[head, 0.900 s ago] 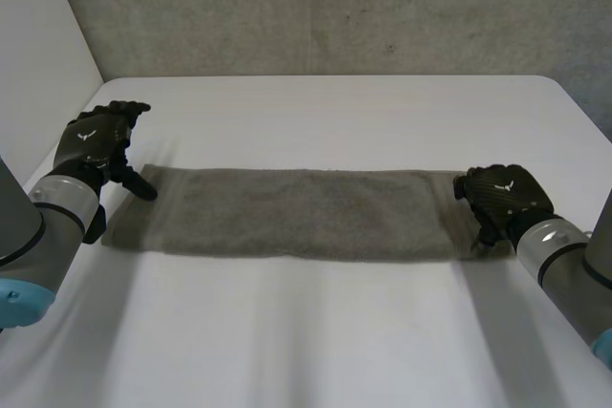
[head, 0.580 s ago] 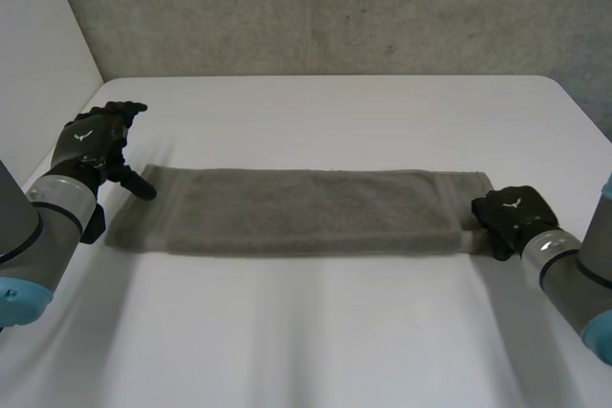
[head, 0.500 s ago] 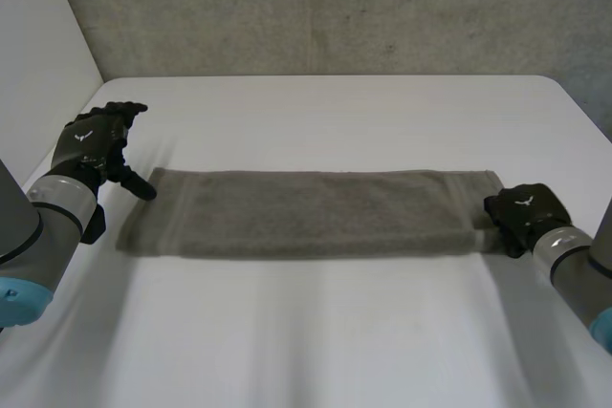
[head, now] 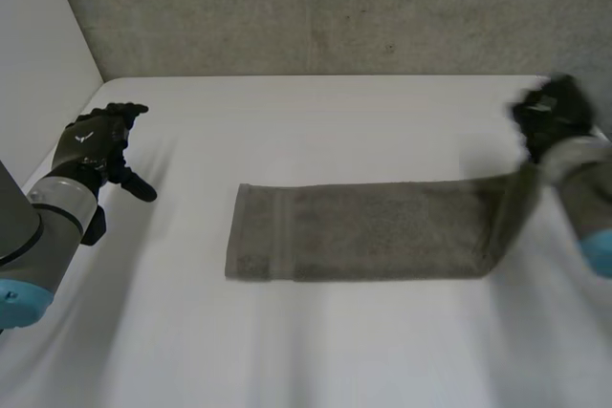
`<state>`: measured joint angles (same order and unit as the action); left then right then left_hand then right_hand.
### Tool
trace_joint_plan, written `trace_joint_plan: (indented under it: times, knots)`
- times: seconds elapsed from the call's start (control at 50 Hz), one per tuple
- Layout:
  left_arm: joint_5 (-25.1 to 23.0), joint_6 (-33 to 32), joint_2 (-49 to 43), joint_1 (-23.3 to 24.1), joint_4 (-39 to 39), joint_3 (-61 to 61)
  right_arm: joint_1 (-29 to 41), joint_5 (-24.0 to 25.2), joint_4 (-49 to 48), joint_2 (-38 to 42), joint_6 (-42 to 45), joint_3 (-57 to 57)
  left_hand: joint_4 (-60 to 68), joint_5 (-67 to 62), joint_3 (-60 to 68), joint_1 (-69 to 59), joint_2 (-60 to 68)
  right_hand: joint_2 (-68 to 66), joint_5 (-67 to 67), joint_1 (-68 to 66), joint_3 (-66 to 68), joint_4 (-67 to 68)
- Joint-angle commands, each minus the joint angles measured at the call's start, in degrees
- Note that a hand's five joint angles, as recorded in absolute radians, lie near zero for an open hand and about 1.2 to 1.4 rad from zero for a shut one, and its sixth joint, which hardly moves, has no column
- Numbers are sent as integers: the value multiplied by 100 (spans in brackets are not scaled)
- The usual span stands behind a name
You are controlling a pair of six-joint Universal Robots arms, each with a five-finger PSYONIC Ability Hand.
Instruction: Fold the laundry
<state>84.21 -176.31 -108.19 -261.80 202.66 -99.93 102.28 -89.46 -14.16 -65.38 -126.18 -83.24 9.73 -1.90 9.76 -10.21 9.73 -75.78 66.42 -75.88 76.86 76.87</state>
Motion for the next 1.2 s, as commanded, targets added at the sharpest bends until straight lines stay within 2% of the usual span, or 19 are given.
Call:
trace_joint_plan:
  times: [0.02,0.04,0.14,0.24,0.36,0.4,0.52,0.56,0.62,0.78,0.86,0.9,0.92,0.94,0.96,1.0,1.06,1.18,1.2]
  knots:
    - [-10,0,8,15,2,-44,2494,60,-17,638,67,755,48,169,45,0,48,-422,358,-412,314,313]
    - [-10,0,8,15,2,-44,2499,60,-17,640,68,757,48,169,45,0,48,-422,358,-412,314,313]
    - [-10,-9,26,24,28,-79,3613,131,19,1552,76,1222,48,169,45,0,48,-422,358,-412,314,313]
    - [-10,-17,17,50,28,-88,3957,139,45,2054,24,1433,48,169,45,0,48,-422,358,-412,314,313]
    - [-1,-26,17,77,37,-88,4010,218,54,2029,-108,1372,48,169,45,0,48,-311,246,-300,203,201]
    - [-1,-35,8,77,37,-88,3940,166,45,1688,-510,1232,48,169,45,0,48,6578,-6642,6588,-6686,-6687]
    - [-1,-44,-27,85,37,-97,3536,227,36,851,-1813,546,48,169,45,0,48,6578,-6642,6588,-6686,-6687]
    - [-1,-44,-27,94,37,-105,2863,227,62,309,-2566,-14,48,169,45,0,48,6578,-6642,6588,-6686,-6687]
    - [-10,-53,-44,94,45,-132,2308,253,115,0,-3085,-568,48,169,45,0,48,6578,-6642,6588,-6686,-6687]
    - [-10,-61,-88,103,46,-132,1165,718,423,-98,-3036,-1606,48,169,45,0,48,6578,-6642,6588,-6686,-6687]
    - [-1,-61,-106,112,46,-132,925,851,388,-45,-2912,-1792,48,169,45,0,48,6578,-6642,6588,-6686,-6687]
    - [-10,-61,-106,112,46,-140,873,869,379,7,-2833,-1792,48,169,45,0,48,4077,-4142,4087,-4185,-4187]
    - [-10,-61,-106,112,46,-141,873,869,379,7,-2833,-1792,48,169,45,0,48,4063,-4128,4074,-4171,-4173]
    - [-1,-61,-106,112,46,-141,873,869,379,42,-2833,-1740,48,169,45,0,48,2797,-2862,2808,-2905,-2907]
    - [-1,-61,-97,112,46,-141,873,869,379,43,-2833,-1739,48,169,45,0,48,2785,-2849,2795,-2893,-2894]
    - [-1,-61,-88,112,37,-141,942,808,396,69,-2806,-1538,48,169,45,0,48,541,-606,552,-649,-651]
    - [-1,-61,-45,112,37,-141,978,746,423,130,-2806,-1249,48,169,45,0,48,-420,356,-410,312,311]
    - [8,-35,96,147,-25,-71,1207,561,440,122,-2525,-746,48,169,45,0,48,-422,358,-412,314,313]
    - [8,-26,209,208,-25,-9,1407,387,449,130,-2203,-459,48,169,45,0,48,-422,358,-412,314,313]
